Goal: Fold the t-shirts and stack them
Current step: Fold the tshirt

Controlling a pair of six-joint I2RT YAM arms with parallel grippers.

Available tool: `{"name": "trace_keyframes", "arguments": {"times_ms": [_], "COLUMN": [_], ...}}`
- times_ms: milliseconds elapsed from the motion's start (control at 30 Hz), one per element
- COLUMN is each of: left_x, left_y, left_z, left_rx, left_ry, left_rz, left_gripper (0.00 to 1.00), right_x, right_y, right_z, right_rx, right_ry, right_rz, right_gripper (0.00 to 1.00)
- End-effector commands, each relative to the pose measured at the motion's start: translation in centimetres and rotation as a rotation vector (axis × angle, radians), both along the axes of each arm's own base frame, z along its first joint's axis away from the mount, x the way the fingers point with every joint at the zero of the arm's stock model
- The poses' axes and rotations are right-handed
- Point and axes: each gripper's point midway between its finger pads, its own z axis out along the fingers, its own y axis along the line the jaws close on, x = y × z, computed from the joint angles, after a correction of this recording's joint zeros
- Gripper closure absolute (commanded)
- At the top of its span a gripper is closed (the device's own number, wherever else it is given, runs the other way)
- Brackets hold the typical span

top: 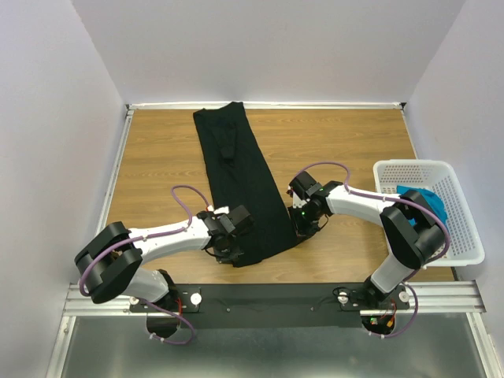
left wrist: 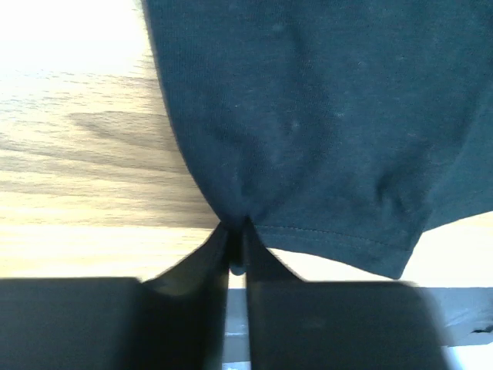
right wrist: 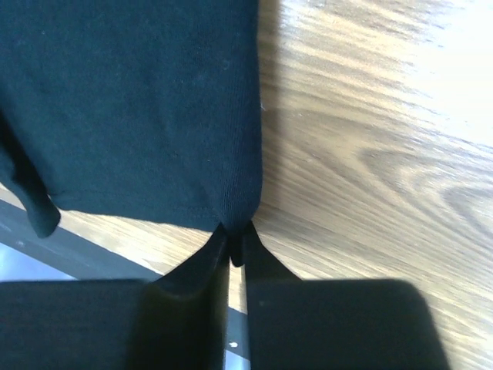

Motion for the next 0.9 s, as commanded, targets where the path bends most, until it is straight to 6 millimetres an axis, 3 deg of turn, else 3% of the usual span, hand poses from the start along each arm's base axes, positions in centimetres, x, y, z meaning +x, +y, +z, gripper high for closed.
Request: {"name": "trace_keyframes", "arguments": {"times_ms": [0, 33, 267, 333, 400, 500, 600, 667, 800, 833, 867], "left_x": [-1.2, -1.4, -3.9, -3.5, -2.6, 1.4, 7.4, 10.5, 15.5, 16.3, 17.6], "left_y": [1.9, 1.9, 1.8, 1.6, 1.2, 1.2, 3.2, 3.7, 5.3, 5.6, 5.9], "left_z": [-1.6, -1.2, -0.3, 0.5, 1.1, 2.4, 3.8, 5.1, 6.4, 6.7, 7.3], "left_rx": [0.097, 0.086, -0.004, -0.009, -0.016, -0.037, -0.021, 0.002, 0.051, 0.059, 0.075], "left_ry": [0.044, 0.048, 0.122, 0.106, 0.079, 0.002, -0.118, -0.179, -0.251, -0.263, -0.292], "left_rz": [-0.031, -0.038, -0.123, -0.140, -0.179, -0.134, -0.063, -0.043, -0.014, -0.006, -0.001], "left_gripper": [0.99, 1.00, 1.00, 1.00, 1.00, 1.00, 1.00, 1.00, 1.00, 1.00, 1.00], "right_x": [-1.1, -1.3, -3.4, -3.2, -0.9, 2.2, 7.1, 9.1, 13.6, 14.3, 15.7], "right_y": [-1.2, -1.2, -2.2, -2.3, -1.4, -1.2, 1.3, 2.5, 5.2, 5.5, 6.3], "right_z": [-2.3, -2.1, -0.3, 0.6, 2.0, 2.8, 5.2, 5.6, 8.3, 7.9, 9.2], "right_rx": [-0.076, -0.074, -0.085, -0.093, -0.097, -0.169, -0.146, -0.135, -0.086, -0.095, -0.077], "right_ry": [0.035, 0.042, 0.115, 0.110, 0.041, -0.036, -0.153, -0.183, -0.292, -0.293, -0.339], "right_rz": [0.022, 0.025, 0.069, 0.085, 0.084, 0.085, 0.082, 0.085, 0.081, 0.081, 0.081], "right_gripper": [0.95, 0.99, 0.99, 0.99, 0.99, 0.99, 0.99, 0.99, 0.99, 0.99, 0.99]}}
